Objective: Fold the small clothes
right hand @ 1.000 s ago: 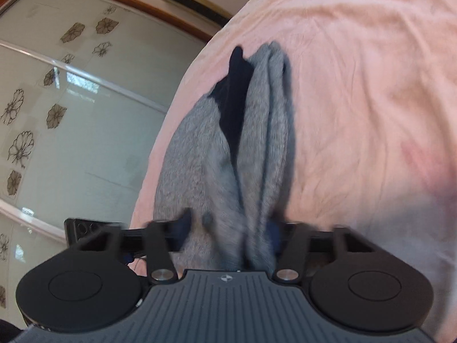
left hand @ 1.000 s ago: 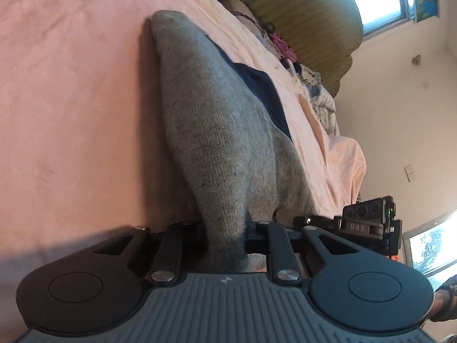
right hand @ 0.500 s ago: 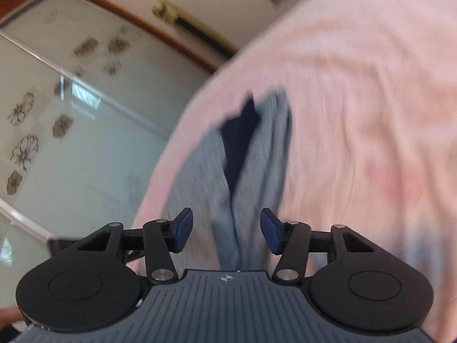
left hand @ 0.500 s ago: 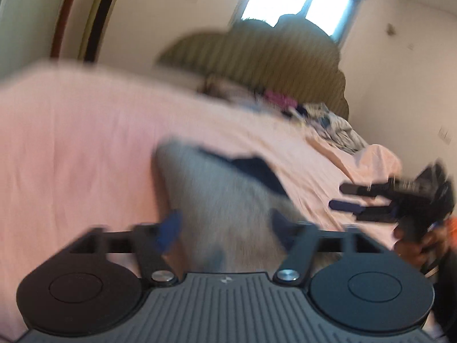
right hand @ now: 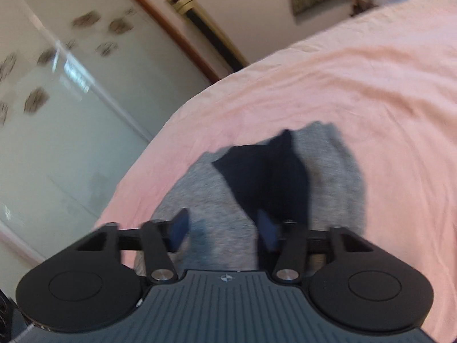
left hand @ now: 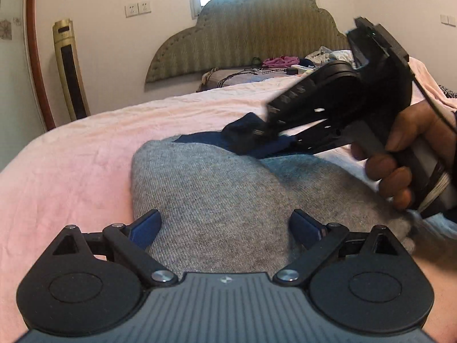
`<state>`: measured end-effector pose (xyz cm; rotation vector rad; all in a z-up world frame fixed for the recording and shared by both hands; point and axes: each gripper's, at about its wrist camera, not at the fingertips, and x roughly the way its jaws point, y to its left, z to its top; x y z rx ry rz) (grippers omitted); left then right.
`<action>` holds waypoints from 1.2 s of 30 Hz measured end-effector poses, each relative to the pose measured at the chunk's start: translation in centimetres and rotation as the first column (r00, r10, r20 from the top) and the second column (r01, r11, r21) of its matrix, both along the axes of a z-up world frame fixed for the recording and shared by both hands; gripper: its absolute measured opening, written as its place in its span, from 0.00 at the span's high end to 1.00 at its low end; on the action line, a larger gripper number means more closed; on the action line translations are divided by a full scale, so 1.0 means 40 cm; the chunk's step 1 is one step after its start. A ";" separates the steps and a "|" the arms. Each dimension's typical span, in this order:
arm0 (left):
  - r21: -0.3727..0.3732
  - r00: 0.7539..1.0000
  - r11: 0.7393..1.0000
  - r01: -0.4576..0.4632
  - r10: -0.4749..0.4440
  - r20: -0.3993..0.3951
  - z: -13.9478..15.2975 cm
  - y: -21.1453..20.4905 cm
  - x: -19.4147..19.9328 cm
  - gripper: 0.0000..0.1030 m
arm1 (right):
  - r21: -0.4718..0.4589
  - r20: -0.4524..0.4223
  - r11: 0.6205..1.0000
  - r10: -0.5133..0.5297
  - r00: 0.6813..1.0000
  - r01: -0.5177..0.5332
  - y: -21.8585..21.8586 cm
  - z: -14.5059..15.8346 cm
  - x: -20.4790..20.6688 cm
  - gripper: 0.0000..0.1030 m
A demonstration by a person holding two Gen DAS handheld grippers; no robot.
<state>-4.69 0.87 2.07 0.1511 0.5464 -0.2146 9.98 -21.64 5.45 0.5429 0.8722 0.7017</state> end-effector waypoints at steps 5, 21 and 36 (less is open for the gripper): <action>-0.014 1.000 1.000 -0.008 0.008 -0.003 -0.002 -0.003 0.006 0.04 | -0.056 0.041 0.998 -0.005 0.999 0.007 -0.010 0.088 -0.086 0.54; 0.018 1.000 1.000 -0.019 0.019 0.000 -0.006 -0.021 0.010 0.02 | 0.016 0.005 0.999 0.037 0.999 -0.037 -0.039 0.053 -0.168 0.49; 0.080 0.999 0.996 0.046 -0.046 -0.006 0.012 0.037 -0.216 0.04 | -0.089 0.053 0.995 0.038 0.998 -0.034 -0.170 0.144 -0.360 0.33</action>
